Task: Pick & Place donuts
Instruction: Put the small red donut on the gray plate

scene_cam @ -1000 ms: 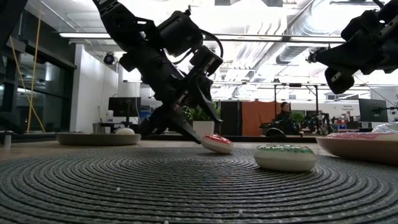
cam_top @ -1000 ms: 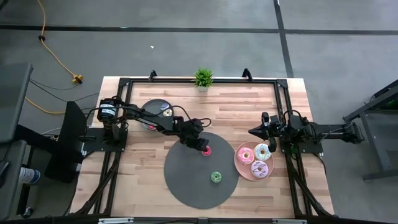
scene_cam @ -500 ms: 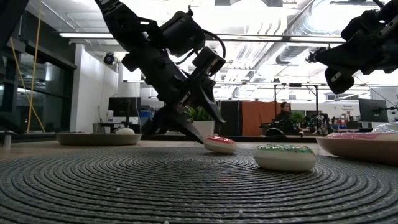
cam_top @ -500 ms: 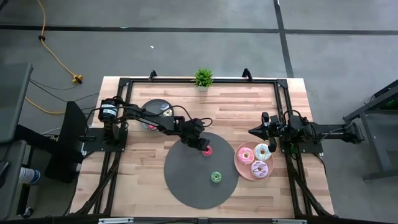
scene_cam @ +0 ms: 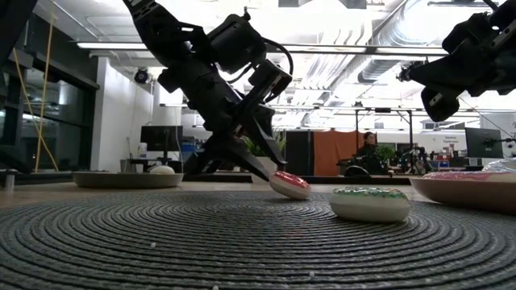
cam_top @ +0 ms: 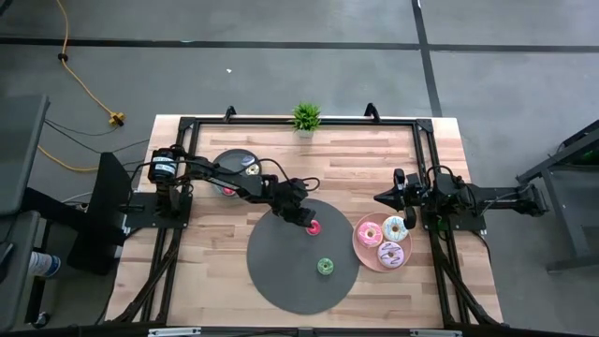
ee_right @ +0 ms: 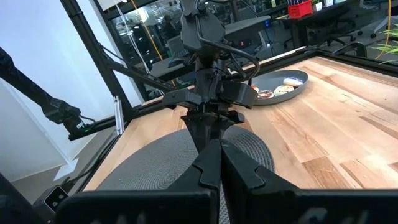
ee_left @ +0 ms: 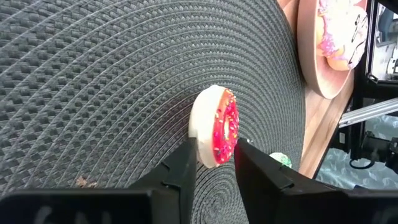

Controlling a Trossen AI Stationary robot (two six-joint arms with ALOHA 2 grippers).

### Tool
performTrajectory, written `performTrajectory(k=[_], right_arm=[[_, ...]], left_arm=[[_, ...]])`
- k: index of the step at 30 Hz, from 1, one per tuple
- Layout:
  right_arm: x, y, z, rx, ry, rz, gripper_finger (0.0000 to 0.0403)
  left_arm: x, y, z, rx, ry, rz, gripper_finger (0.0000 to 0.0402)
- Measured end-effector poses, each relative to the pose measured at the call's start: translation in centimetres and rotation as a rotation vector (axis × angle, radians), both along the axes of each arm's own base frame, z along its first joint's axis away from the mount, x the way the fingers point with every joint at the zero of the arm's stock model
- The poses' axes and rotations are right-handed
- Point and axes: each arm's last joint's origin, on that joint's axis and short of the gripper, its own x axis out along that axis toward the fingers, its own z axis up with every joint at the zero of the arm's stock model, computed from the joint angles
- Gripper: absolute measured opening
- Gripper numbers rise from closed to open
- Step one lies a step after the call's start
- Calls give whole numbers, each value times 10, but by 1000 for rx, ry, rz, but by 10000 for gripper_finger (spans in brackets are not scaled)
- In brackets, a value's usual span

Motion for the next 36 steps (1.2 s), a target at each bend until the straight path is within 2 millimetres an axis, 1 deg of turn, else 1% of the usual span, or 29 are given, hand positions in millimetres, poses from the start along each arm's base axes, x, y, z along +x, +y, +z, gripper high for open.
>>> performTrajectory(k=[22,31,36], right_arm=[[0,0,0,0,1,0,0],[0,0,0,0,0,0,0],[0,0,0,0,0,0,0]], left_arm=[[0,0,0,8,-2,-3,47],[0,0,0,19,-7,-14,33],[0,0,0,23,-9,-18,15]])
